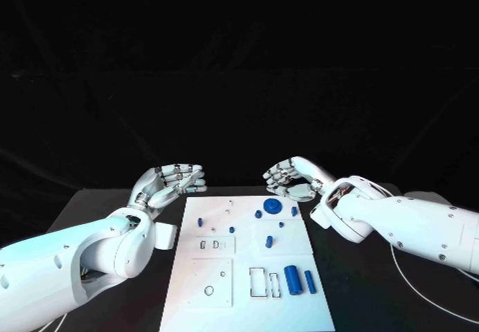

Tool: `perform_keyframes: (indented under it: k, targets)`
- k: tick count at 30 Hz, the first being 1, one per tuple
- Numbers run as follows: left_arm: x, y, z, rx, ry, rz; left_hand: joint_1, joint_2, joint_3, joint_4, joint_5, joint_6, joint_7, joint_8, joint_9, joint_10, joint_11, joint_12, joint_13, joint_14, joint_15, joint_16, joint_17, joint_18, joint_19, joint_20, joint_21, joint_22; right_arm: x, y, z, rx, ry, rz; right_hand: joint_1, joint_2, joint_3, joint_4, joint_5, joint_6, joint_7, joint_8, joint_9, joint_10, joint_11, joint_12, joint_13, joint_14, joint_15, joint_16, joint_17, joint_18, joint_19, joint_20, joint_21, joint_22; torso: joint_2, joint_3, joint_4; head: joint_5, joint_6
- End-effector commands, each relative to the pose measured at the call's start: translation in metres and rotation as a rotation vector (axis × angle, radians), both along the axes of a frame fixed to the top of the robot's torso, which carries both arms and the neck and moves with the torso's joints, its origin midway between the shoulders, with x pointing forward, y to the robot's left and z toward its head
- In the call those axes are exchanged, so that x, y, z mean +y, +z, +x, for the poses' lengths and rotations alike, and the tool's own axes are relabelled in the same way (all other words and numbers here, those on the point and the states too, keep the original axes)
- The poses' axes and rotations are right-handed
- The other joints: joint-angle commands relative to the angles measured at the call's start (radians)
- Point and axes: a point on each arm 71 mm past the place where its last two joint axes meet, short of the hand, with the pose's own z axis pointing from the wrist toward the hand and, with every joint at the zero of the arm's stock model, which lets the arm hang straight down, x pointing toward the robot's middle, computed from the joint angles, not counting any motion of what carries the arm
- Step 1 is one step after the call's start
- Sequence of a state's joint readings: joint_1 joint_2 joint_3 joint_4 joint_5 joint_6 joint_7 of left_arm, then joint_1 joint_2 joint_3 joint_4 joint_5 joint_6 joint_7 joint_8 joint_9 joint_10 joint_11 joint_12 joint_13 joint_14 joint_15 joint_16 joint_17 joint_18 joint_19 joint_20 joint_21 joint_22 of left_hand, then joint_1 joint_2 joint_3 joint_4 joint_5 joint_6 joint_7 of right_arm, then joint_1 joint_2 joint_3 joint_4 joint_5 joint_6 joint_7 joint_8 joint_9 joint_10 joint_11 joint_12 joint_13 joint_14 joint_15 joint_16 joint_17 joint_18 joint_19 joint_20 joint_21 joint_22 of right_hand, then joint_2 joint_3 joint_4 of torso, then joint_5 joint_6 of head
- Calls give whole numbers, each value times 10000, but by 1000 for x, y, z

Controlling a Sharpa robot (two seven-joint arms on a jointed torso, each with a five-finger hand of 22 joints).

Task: Assemble the parts on the task board

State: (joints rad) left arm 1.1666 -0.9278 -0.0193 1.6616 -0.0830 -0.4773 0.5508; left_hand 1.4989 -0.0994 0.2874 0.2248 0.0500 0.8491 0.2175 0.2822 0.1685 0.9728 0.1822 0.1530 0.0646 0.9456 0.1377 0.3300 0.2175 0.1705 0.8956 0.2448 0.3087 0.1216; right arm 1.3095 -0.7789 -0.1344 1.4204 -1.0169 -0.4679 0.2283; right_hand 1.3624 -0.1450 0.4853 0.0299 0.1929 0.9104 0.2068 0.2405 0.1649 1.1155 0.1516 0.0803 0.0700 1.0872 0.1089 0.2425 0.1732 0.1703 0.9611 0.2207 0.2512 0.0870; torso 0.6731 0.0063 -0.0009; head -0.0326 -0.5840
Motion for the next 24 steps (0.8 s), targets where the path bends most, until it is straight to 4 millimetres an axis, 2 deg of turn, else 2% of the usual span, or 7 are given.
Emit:
perform_keyframes:
  k: [1, 8, 10, 18, 20, 23, 24]
  targets:
    - [-7, 6, -6, 7, -636, -52, -19, -88, 38, 21, 11, 87, 147, -42, -14, 74, -10, -61, -6, 94, -7, -80, 14, 140, 79, 9, 17, -18, 7, -5, -1, -465, 533, -2759, -31, -267, 60, -54, 91, 532, -245, 239, 221, 891, -312, -17, 80, 994, -377, 409, 548, 135, 899, -388, 463, 202, 320, -26, 59, -88, 18]
    - [-10, 14, -16, 72, -963, -182, -107, -154, 27, 63, 10, 60, 176, -97, -36, 67, 15, -163, -9, 67, 16, -147, 28, 135, 99, 14, -17, -56, 14, -5, 2, -702, 454, -5110, -213, -558, -205, 81, -171, 633, -430, 226, 466, 1253, -552, -150, 180, 2361, -832, 1408, 1807, 116, 2047, -897, 1505, 787, 597, -27, 169, -190, 8]
    - [-11, 16, -19, 84, -1043, -234, -136, -166, 22, 79, 10, 54, 186, -111, -42, 65, 24, -191, -8, 55, 23, -169, 32, 134, 106, 16, -26, -68, 15, -4, 3, -826, 268, -5651, -311, -715, -208, 201, 394, 810, -519, 300, 625, 1080, -629, -151, 216, 2956, -987, 1988, 2551, 108, 2571, -1106, 2056, 1126, 676, -31, 190, -231, 22]
    - [-11, 24, -25, 80, -1166, -363, -153, -176, 19, 87, 11, 45, 192, -124, -47, 62, 29, -212, -8, 48, 28, -183, 35, 134, 109, 18, -33, -76, 23, -2, 5, -1042, -10, -6288, -410, -933, -110, 460, 177, 360, -600, 20, 971, 555, -678, -146, 486, 3596, -1122, 3920, 4617, 77, 3125, -1301, 3317, 2078, 872, -72, 247, -305, 83]
    - [-11, 25, -25, 64, -1179, -373, -165, -184, 17, 92, 10, 39, 196, -133, -51, 58, 33, -228, -8, 42, 32, -195, 37, 133, 111, 20, -40, -82, 26, -2, 6, -1108, -23, -6352, -375, -952, -120, 482, 154, 219, -554, -86, 1048, 178, -622, -156, 493, 3566, -1071, 4531, 5231, -10, 3210, -1297, 4036, 2915, 914, -77, 251, -297, 102]
    - [-10, 27, -26, 44, -1197, -383, -165, -184, 17, 92, 10, 39, 196, -133, -51, 58, 33, -228, -8, 42, 32, -195, 37, 133, 111, 20, -40, -82, 29, -2, 8, -1191, -50, -6464, -319, -944, -185, 534, 124, 87, -559, -251, 1208, -92, -604, -138, 560, 3971, -1050, 7266, 7773, -365, 3828, -1297, 6502, 5890, 970, -92, 286, -324, 125]
    - [-10, 28, -26, 38, -1200, -386, -165, -184, 17, 92, 10, 39, 196, -133, -51, 58, 33, -228, -8, 42, 32, -195, 37, 133, 111, 20, -40, -82, 29, -2, 8, -1218, -61, -6500, -300, -928, -200, 544, 122, 88, -558, -269, 1244, -152, -590, -126, 565, 3974, -1038, 7553, 8028, -398, 3852, -1291, 6758, 6192, 986, -99, 298, -336, 131]
